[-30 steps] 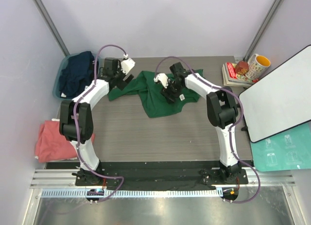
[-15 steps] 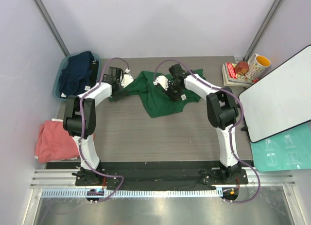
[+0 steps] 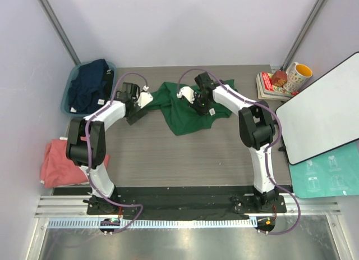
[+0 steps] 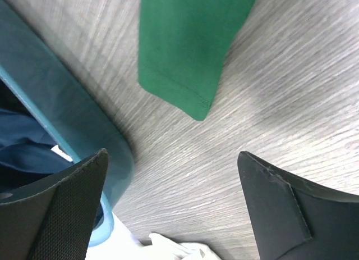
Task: Fold and stack the t-shirts
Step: Flatten out the tshirt
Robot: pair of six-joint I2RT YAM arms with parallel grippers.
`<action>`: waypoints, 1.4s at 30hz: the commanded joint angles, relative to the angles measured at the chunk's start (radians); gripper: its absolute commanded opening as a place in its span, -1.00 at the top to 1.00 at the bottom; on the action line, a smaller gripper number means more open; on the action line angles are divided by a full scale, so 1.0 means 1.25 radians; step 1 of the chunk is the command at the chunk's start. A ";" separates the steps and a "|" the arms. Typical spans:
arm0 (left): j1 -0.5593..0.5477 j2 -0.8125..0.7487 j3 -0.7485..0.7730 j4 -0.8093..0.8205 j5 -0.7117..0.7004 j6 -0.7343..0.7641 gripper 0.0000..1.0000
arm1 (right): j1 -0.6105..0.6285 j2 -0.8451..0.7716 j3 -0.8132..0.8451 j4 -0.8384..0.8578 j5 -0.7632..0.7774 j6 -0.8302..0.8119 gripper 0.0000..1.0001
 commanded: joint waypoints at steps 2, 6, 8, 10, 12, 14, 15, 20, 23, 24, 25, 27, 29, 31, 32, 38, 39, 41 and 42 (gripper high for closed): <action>0.006 0.010 -0.031 0.059 0.016 -0.006 -0.87 | -0.001 -0.026 0.061 -0.013 0.006 -0.011 0.98; 0.003 0.041 -0.024 0.076 0.026 -0.010 -0.78 | -0.002 -0.025 0.076 -0.016 0.007 -0.014 0.98; 0.003 0.048 -0.023 0.082 0.026 -0.008 -0.77 | -0.001 -0.025 0.080 -0.017 0.007 -0.015 0.98; 0.003 0.050 -0.031 0.112 0.028 -0.004 -0.77 | -0.003 -0.025 0.083 -0.017 0.002 -0.014 0.98; 0.003 0.059 -0.034 0.135 0.034 -0.003 -0.75 | -0.003 -0.024 0.086 -0.017 0.002 -0.013 0.98; 0.005 0.069 -0.030 0.140 0.038 -0.005 -0.64 | -0.003 -0.024 0.087 -0.017 -0.002 -0.011 0.98; 0.003 0.080 -0.025 0.141 0.039 -0.004 -0.58 | -0.003 -0.024 0.088 -0.016 -0.003 -0.011 0.98; 0.005 0.106 -0.031 0.145 0.049 0.018 0.18 | -0.006 -0.025 0.097 -0.017 0.001 -0.011 0.98; 0.003 0.120 -0.038 0.152 0.057 0.018 0.51 | -0.007 -0.027 0.097 -0.017 0.003 -0.011 0.98; 0.005 0.124 -0.040 0.152 0.064 0.018 0.55 | -0.007 -0.029 0.097 -0.017 0.004 -0.011 0.98; 0.003 0.130 -0.040 0.153 0.065 0.018 0.65 | -0.008 -0.029 0.096 -0.017 0.006 -0.010 0.98; 0.005 0.134 -0.042 0.157 0.065 0.014 1.00 | -0.009 -0.034 0.096 -0.017 0.006 -0.009 0.97; 0.003 0.135 -0.049 0.162 0.067 0.018 1.00 | -0.009 -0.038 0.092 -0.017 0.007 -0.009 0.98; 0.003 0.124 -0.050 0.171 0.059 0.022 1.00 | -0.011 -0.043 0.090 -0.016 0.012 -0.013 0.98; 0.003 0.101 -0.052 0.190 0.054 0.023 1.00 | -0.011 -0.047 0.090 -0.018 0.014 -0.022 0.98; 0.006 -0.008 0.054 0.209 0.043 0.007 1.00 | -0.025 -0.084 0.124 -0.017 0.063 -0.079 0.98; 0.007 -0.033 0.071 0.207 0.048 0.007 1.00 | -0.033 -0.091 0.135 -0.017 0.069 -0.085 0.98; 0.007 -0.054 0.111 0.210 0.068 0.012 1.00 | -0.041 -0.095 0.174 -0.017 0.085 -0.092 0.98; 0.007 -0.070 0.121 0.210 0.076 0.013 1.00 | -0.045 -0.095 0.186 -0.017 0.090 -0.100 0.99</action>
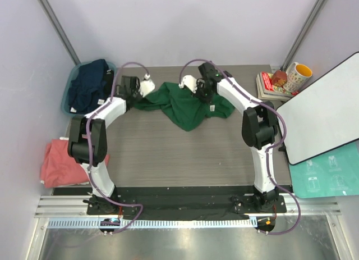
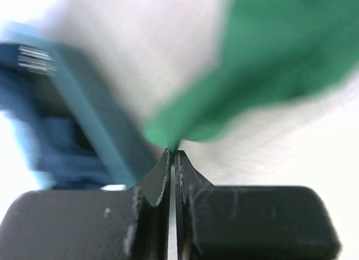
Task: Fold and stack the t-shirts
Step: Flatten out the tshirt
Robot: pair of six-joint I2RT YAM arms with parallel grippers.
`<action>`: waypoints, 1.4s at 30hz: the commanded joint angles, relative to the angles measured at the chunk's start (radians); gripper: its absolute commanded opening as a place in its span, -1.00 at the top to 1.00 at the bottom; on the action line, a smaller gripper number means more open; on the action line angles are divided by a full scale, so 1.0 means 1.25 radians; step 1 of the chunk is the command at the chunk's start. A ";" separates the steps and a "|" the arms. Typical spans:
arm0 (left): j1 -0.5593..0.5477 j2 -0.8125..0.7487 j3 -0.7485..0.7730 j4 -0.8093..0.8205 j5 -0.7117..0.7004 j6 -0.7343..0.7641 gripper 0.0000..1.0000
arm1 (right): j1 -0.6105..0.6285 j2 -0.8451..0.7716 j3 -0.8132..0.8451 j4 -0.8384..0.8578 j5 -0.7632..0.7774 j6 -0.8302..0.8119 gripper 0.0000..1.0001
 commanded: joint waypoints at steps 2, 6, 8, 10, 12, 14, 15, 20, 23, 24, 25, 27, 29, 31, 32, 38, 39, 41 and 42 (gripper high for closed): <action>0.006 -0.128 0.116 0.042 0.065 -0.002 1.00 | -0.035 -0.093 0.116 0.019 0.068 -0.052 0.98; 0.008 -0.176 0.147 0.007 0.121 -0.002 1.00 | -0.052 -0.118 0.120 0.053 0.109 -0.073 0.98; 0.008 -0.196 0.140 -0.001 0.140 0.016 1.00 | -0.063 -0.148 0.100 0.127 0.174 -0.073 0.98; 0.010 -0.233 0.116 -0.007 0.183 0.032 1.00 | -0.070 -0.178 0.047 0.223 0.218 -0.096 0.98; 0.021 -0.257 0.093 -0.015 0.218 0.058 1.00 | -0.083 -0.228 -0.024 0.291 0.263 -0.123 0.97; 0.032 -0.285 0.066 -0.042 0.234 0.077 1.00 | -0.100 -0.268 -0.094 0.357 0.284 -0.176 0.97; 0.037 -0.291 0.053 -0.072 0.253 0.081 1.00 | -0.106 -0.276 -0.116 0.377 0.289 -0.189 0.98; 0.044 -0.307 0.001 -0.107 0.280 0.109 1.00 | -0.136 -0.281 -0.288 0.505 0.390 -0.225 0.34; 0.044 -0.299 -0.006 -0.107 0.289 0.104 1.00 | -0.131 -0.237 -0.363 0.833 0.510 -0.317 -0.35; 0.044 -0.294 -0.001 -0.106 0.289 0.089 1.00 | -0.131 -0.218 -0.345 0.825 0.522 -0.302 -0.42; 0.044 -0.290 0.002 -0.107 0.291 0.082 1.00 | -0.132 -0.211 -0.314 0.772 0.517 -0.263 -0.45; 0.043 -0.283 0.012 -0.108 0.294 0.067 1.00 | -0.137 -0.200 -0.180 0.506 0.411 -0.104 -0.51; 0.041 -0.275 0.016 -0.107 0.298 0.049 1.00 | -0.139 -0.203 -0.080 0.318 0.249 -0.020 -0.51; 0.035 -0.271 0.013 -0.103 0.298 0.039 1.00 | -0.133 -0.218 -0.061 0.141 0.046 -0.015 -0.59; 0.032 -0.268 0.012 -0.100 0.298 0.037 1.00 | -0.128 -0.219 -0.050 0.088 0.005 -0.025 -0.69; 0.010 -0.250 0.000 -0.077 0.291 0.010 1.00 | -0.105 -0.134 0.053 -0.285 -0.205 -0.058 -0.59; 0.006 -0.248 -0.001 -0.077 0.289 0.008 1.00 | -0.101 -0.126 0.045 -0.345 -0.212 -0.078 -0.56; 0.004 -0.235 0.000 -0.069 0.285 0.003 1.00 | -0.084 -0.140 -0.037 -0.349 -0.201 -0.089 -0.51; 0.004 -0.231 0.002 -0.066 0.280 0.000 1.00 | -0.082 -0.152 -0.073 -0.313 -0.195 -0.089 -0.51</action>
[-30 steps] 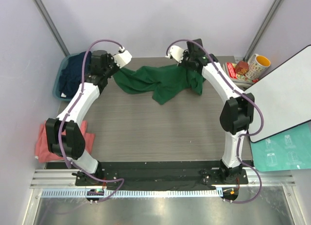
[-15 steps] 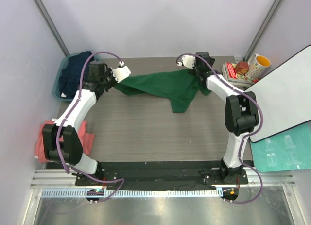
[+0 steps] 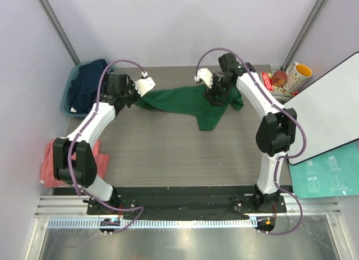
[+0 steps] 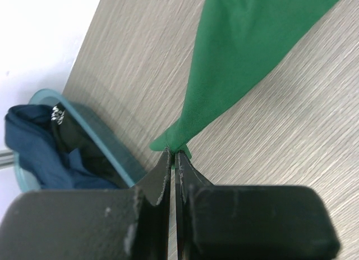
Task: Fold and stack the t-shirts
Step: Flatten out the tshirt
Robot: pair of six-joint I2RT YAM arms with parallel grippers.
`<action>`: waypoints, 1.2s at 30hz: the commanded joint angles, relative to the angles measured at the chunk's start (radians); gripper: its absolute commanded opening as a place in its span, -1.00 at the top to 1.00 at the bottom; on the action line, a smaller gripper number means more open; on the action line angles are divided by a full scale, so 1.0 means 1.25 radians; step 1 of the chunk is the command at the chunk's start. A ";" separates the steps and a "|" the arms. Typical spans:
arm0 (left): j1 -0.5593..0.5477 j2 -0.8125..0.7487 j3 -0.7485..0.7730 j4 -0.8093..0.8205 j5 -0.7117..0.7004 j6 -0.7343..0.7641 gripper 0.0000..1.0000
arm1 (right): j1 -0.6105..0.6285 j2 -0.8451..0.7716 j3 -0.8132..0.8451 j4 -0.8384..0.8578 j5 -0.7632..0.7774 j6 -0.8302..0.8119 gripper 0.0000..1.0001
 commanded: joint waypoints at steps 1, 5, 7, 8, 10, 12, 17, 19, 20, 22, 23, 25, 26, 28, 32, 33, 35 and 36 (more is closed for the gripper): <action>-0.006 0.029 0.015 0.047 -0.001 -0.028 1.00 | 0.023 -0.007 -0.125 -0.143 -0.073 -0.026 -0.51; -0.006 0.056 0.046 0.052 -0.012 -0.038 1.00 | 0.033 -0.044 -0.248 -0.069 -0.043 -0.056 -0.55; -0.008 0.064 0.054 0.051 -0.017 -0.041 1.00 | 0.037 -0.044 -0.264 -0.069 -0.041 -0.067 -0.55; -0.008 0.072 0.062 0.050 -0.018 -0.041 1.00 | 0.042 -0.046 -0.288 -0.058 -0.038 -0.069 -0.55; -0.006 0.079 0.066 0.051 -0.019 -0.042 1.00 | 0.045 -0.054 -0.330 -0.028 -0.026 -0.067 -0.54; -0.008 0.087 0.074 0.051 -0.019 -0.044 1.00 | 0.047 -0.056 -0.353 0.026 -0.009 -0.053 -0.55; -0.006 0.090 0.070 0.050 -0.022 -0.049 1.00 | 0.048 -0.041 -0.393 0.135 0.024 -0.012 -0.55; -0.006 0.093 0.068 0.049 -0.023 -0.046 1.00 | 0.050 -0.033 -0.397 0.152 0.030 -0.006 -0.54; -0.008 0.094 0.068 0.050 -0.024 -0.045 1.00 | 0.051 -0.028 -0.401 0.164 0.032 -0.002 -0.55; -0.006 0.096 0.071 0.048 -0.023 -0.045 1.00 | 0.055 -0.021 -0.401 0.174 0.037 0.001 -0.55; -0.006 0.099 0.073 0.048 -0.023 -0.046 1.00 | 0.056 -0.018 -0.401 0.183 0.037 0.001 -0.54; -0.008 0.102 0.075 0.048 -0.024 -0.047 1.00 | 0.058 -0.011 -0.397 0.189 0.038 0.003 -0.54; -0.006 0.105 0.078 0.048 -0.024 -0.047 1.00 | 0.060 -0.002 -0.395 0.193 0.038 0.001 -0.53; -0.006 0.110 0.080 0.049 -0.026 -0.049 1.00 | 0.061 0.005 -0.392 0.196 0.039 0.000 -0.50; -0.008 0.120 0.080 0.049 -0.028 -0.047 1.00 | 0.070 0.028 -0.388 0.202 0.037 -0.006 -0.27; -0.006 0.122 0.080 0.047 -0.029 -0.043 1.00 | 0.073 0.035 -0.388 0.201 0.037 -0.007 -0.03; -0.006 0.129 0.079 0.047 -0.032 -0.039 1.00 | 0.077 0.041 -0.387 0.201 0.041 -0.015 0.33; -0.008 0.132 0.078 0.047 -0.034 -0.034 1.00 | 0.081 0.043 -0.386 0.201 0.050 -0.017 0.73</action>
